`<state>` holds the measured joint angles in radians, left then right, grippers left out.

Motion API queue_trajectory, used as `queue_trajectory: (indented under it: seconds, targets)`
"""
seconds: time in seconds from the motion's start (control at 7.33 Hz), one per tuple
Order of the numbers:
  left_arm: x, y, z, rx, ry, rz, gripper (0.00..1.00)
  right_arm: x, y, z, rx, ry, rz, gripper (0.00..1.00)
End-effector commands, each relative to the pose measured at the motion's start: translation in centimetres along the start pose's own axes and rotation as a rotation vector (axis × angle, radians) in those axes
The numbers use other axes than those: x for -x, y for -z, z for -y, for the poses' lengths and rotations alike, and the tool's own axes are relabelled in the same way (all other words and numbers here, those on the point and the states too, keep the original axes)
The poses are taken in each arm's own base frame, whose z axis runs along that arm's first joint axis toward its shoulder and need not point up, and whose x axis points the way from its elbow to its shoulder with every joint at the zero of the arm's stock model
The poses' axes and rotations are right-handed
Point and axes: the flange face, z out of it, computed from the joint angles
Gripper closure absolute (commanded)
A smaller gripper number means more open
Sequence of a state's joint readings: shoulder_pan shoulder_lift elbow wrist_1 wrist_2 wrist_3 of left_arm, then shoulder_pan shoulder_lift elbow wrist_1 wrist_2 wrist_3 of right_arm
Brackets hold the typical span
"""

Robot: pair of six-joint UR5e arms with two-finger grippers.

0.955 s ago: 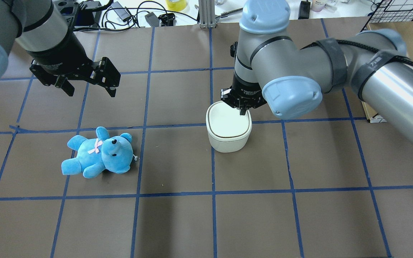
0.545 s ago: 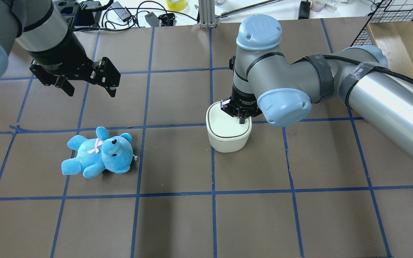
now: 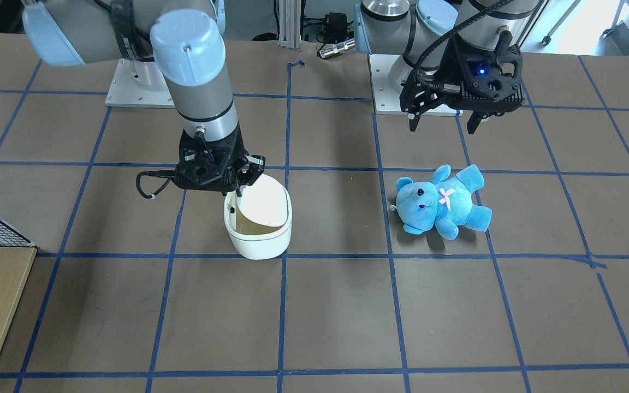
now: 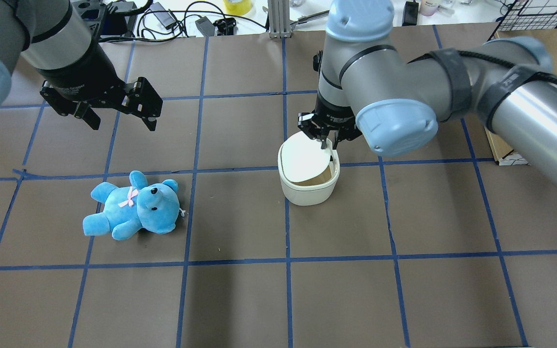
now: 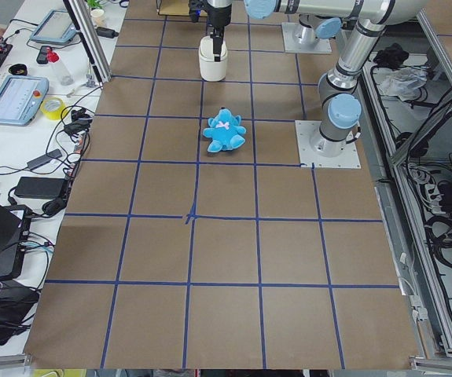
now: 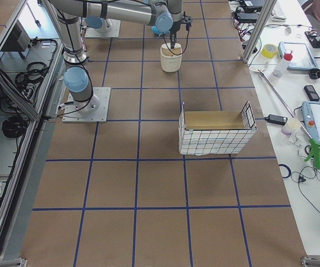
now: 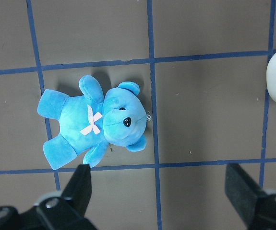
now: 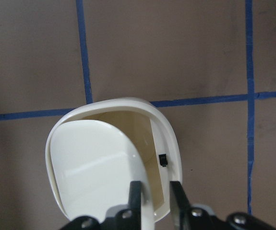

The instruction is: Open trash can with right arm

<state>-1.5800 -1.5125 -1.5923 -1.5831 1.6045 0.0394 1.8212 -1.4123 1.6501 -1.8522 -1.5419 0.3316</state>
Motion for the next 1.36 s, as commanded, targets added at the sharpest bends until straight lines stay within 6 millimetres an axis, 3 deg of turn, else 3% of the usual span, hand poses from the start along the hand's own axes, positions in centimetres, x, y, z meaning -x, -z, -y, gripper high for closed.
queue_trajectory:
  seconds: [0.0, 0.14, 0.55, 1.23]
  targets:
    - [0.0, 0.0, 0.0, 0.0, -0.001, 0.0, 0.0, -2.2, 10.0, 0.9, 0.009, -0.036, -0.021, 0.0]
    - [0.0, 0.0, 0.0, 0.0, -0.001, 0.0, 0.0, -4.5, 13.0, 2.0, 0.02, -0.05, -0.024, 0.0]
    - [0.0, 0.0, 0.0, 0.0, 0.001, 0.0, 0.0, -9.8, 14.8, 3.9, 0.007, 0.007, -0.03, 0.0]
    - [0.0, 0.0, 0.0, 0.0, -0.001, 0.0, 0.0, -9.9, 14.9, 4.0, -0.007, 0.009, -0.032, 0.0]
